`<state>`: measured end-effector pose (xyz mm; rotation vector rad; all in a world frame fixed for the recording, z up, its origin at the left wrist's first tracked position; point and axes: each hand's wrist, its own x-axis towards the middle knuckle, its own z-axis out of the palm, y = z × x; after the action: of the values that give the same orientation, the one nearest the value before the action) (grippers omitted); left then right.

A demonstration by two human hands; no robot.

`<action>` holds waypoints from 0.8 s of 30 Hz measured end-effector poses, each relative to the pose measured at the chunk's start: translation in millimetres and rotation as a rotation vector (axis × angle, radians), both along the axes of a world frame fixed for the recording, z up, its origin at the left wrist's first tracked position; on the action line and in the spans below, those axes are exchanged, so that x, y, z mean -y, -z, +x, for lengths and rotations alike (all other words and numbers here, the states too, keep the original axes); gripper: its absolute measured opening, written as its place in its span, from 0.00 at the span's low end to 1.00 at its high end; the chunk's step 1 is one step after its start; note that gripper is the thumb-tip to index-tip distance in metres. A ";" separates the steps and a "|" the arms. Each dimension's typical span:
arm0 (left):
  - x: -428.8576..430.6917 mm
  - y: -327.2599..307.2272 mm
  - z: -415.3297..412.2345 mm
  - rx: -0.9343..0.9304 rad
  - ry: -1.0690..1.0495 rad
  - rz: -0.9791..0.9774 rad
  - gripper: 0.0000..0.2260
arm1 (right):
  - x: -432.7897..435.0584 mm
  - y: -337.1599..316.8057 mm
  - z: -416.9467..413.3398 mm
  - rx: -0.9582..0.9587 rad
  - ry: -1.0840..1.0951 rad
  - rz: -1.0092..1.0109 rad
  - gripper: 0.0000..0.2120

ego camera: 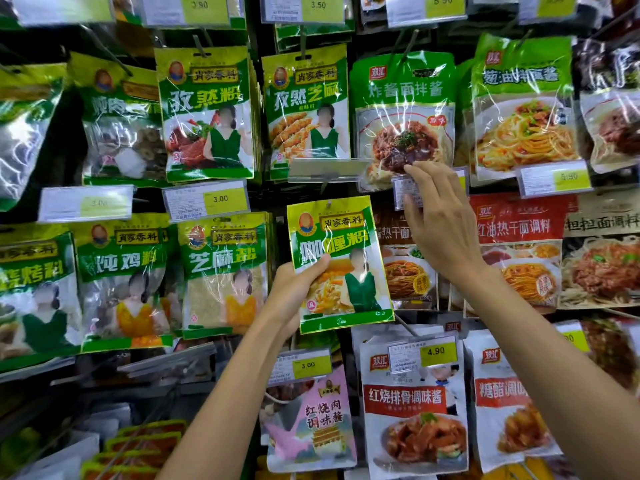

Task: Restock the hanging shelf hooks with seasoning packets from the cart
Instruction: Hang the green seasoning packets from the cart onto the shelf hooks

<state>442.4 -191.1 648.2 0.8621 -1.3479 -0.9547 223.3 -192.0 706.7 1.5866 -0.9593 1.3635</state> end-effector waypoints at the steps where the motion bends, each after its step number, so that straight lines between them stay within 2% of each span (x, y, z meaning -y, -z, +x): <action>1: 3.0 -0.1 -0.5 0.003 -0.028 0.019 0.13 | -0.3 0.1 0.0 -0.001 0.001 0.001 0.17; 3: 10.2 -0.4 -2.1 0.017 -0.093 0.049 0.14 | -1.2 0.5 0.1 -0.005 0.005 0.004 0.17; 7: 23.6 -1.2 -5.1 -0.010 -0.196 0.082 0.27 | -3.4 1.3 0.2 -0.007 0.004 0.019 0.19; 14: 45.9 -3.9 -17.3 -0.043 -0.418 0.086 0.32 | -10.2 3.1 2.2 0.007 0.014 0.045 0.21; 16: 44.1 -3.2 -21.1 0.014 -0.473 0.075 0.32 | -14.4 4.4 2.9 0.016 0.011 0.040 0.21; 21: 18.6 9.1 -14.8 0.281 -0.595 -0.013 0.22 | -31.4 20.0 1.1 0.049 -0.015 -0.018 0.20; 24: -5.8 22.8 -13.2 0.469 -0.684 -0.079 0.22 | -44.2 38.3 0.4 0.065 -0.025 0.001 0.19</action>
<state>429.2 -185.2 625.4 1.4196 -1.3160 -0.1667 223.8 -147.8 668.4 1.5679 -0.9823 1.4400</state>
